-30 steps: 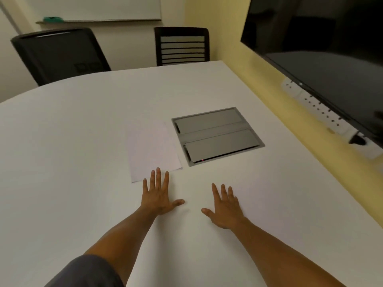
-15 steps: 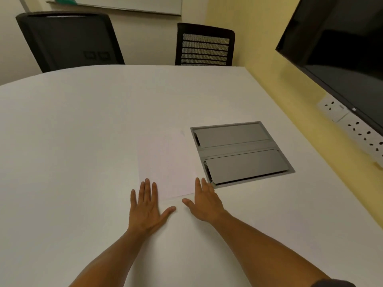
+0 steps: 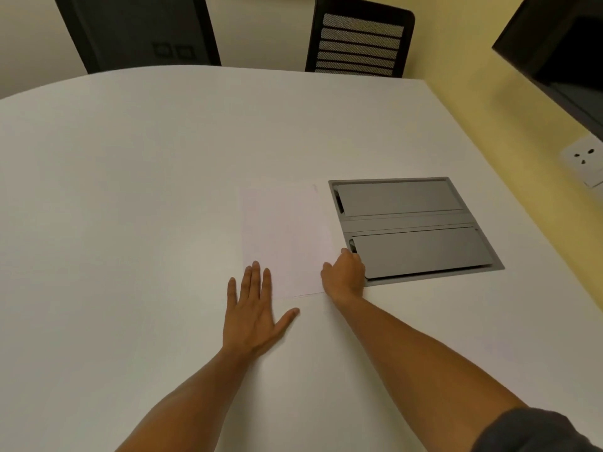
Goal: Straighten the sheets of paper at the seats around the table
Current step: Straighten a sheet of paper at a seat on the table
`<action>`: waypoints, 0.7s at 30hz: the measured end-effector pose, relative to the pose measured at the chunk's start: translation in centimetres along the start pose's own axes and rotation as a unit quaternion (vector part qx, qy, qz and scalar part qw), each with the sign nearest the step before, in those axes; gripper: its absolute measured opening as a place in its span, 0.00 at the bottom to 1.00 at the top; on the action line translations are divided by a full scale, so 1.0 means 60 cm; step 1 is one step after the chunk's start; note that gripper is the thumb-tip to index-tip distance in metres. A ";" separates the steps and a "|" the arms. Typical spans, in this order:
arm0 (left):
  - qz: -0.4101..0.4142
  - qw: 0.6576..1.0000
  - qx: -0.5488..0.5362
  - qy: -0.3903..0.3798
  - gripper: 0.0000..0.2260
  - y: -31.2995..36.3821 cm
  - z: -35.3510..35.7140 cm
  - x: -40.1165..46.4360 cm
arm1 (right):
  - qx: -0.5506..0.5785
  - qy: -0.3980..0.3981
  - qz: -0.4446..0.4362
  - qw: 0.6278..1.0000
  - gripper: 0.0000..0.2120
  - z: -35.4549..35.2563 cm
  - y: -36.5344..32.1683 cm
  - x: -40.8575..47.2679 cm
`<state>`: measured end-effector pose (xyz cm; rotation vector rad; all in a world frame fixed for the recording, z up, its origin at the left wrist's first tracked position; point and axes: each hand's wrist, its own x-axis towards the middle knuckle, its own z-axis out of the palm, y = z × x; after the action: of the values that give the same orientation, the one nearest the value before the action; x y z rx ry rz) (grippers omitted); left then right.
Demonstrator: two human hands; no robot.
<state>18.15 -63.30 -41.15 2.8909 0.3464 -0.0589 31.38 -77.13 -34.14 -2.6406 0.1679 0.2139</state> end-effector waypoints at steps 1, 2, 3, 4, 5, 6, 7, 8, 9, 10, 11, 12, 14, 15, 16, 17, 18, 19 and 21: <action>0.000 1.000 0.004 -0.002 0.45 -0.002 0.001 -0.001 | 0.022 0.005 0.008 1.000 0.14 -0.001 0.000 0.002; 0.000 1.000 0.007 -0.004 0.45 -0.002 0.002 -0.001 | 0.050 0.008 0.021 0.999 0.13 -0.002 0.001 0.004; 0.000 1.000 0.007 -0.004 0.44 -0.003 0.002 -0.001 | 0.076 0.009 0.035 0.996 0.12 -0.003 0.001 0.005; -0.001 1.000 0.007 -0.003 0.44 -0.004 0.002 0.000 | 0.099 0.008 0.051 0.994 0.11 -0.004 0.000 0.005; -0.003 1.000 0.009 -0.005 0.44 -0.004 0.002 0.000 | 0.118 0.007 0.066 0.991 0.09 -0.004 -0.001 0.006; -0.003 1.000 0.010 -0.007 0.44 -0.004 0.002 0.001 | 0.132 0.005 0.077 0.988 0.08 -0.004 -0.001 0.006; -0.001 1.000 0.008 -0.005 0.44 -0.004 0.002 0.001 | 0.143 0.004 0.087 0.986 0.07 -0.004 0.000 0.005; 0.000 1.000 0.003 0.001 0.44 -0.004 0.003 0.001 | 0.149 0.001 0.093 0.984 0.06 -0.004 0.001 0.004; 0.001 1.000 -0.004 0.007 0.44 -0.006 0.002 0.001 | 0.149 -0.002 0.097 0.984 0.05 -0.004 0.004 0.003; 0.003 1.000 -0.009 0.012 0.43 -0.006 0.002 0.000 | 0.145 -0.004 0.100 0.984 0.04 -0.004 0.007 0.002; 0.005 1.000 -0.013 0.015 0.43 -0.007 0.002 0.000 | 0.140 -0.004 0.101 0.985 0.04 -0.005 0.012 0.001; 0.008 1.000 -0.017 0.019 0.42 -0.007 0.002 0.000 | 0.134 -0.001 0.100 0.986 0.04 -0.006 0.015 0.000; 0.011 0.999 -0.023 0.021 0.42 -0.007 0.002 -0.001 | 0.130 0.008 0.093 0.987 0.05 -0.010 0.021 -0.003; 0.010 1.000 -0.022 0.019 0.42 -0.007 0.003 -0.001 | 0.133 0.015 0.089 0.987 0.06 -0.011 0.023 -0.004; 0.009 1.000 -0.019 0.016 0.42 -0.008 0.003 -0.001 | 0.139 0.021 0.087 0.986 0.08 -0.012 0.024 -0.004; 0.007 1.000 -0.018 0.014 0.42 -0.008 0.003 -0.001 | 0.147 0.025 0.090 0.985 0.09 -0.013 0.025 -0.003; 0.005 1.000 -0.017 0.012 0.42 -0.008 0.003 -0.001 | 0.157 0.027 0.093 0.983 0.09 -0.014 0.025 -0.002; 0.001 1.000 -0.017 0.010 0.43 -0.008 0.004 0.000 | 0.168 0.030 0.097 0.981 0.08 -0.015 0.025 -0.001; -0.004 1.000 -0.021 0.012 0.44 -0.007 0.003 0.001 | 0.194 0.039 0.109 0.974 0.05 -0.017 0.025 0.004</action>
<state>18.10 -62.90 -41.41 2.8521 0.3582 -0.0169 31.48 -78.94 -34.00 -2.2406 0.4770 0.1342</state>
